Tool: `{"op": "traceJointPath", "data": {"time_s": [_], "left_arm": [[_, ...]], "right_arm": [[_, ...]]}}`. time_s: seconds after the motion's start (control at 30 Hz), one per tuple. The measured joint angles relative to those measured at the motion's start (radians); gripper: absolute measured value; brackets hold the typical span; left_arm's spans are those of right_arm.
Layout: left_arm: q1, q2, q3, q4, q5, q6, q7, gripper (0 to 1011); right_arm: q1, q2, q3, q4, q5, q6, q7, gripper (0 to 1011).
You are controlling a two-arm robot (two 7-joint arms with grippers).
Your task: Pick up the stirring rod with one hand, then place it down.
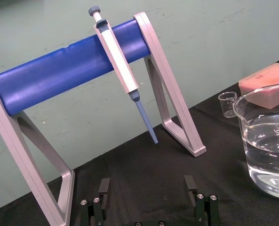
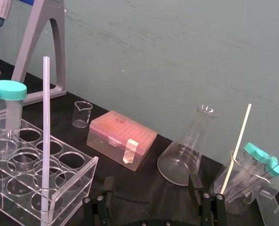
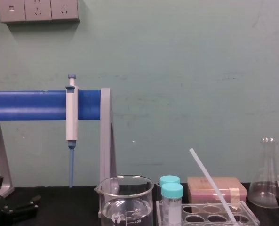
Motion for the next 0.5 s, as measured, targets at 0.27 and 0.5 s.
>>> {"op": "traceJointPath", "data": {"time_s": [0.27,0.5], "left_arm": [[0.0,0.0,0.0,0.0,0.0,0.0,0.0,1000],[0.0,0.0,0.0,0.0,0.0,0.0,0.0,1000]], "right_arm": [[0.0,0.0,0.0,0.0,0.0,0.0,0.0,1002],[0.0,0.0,0.0,0.0,0.0,0.0,0.0,1002]]}}
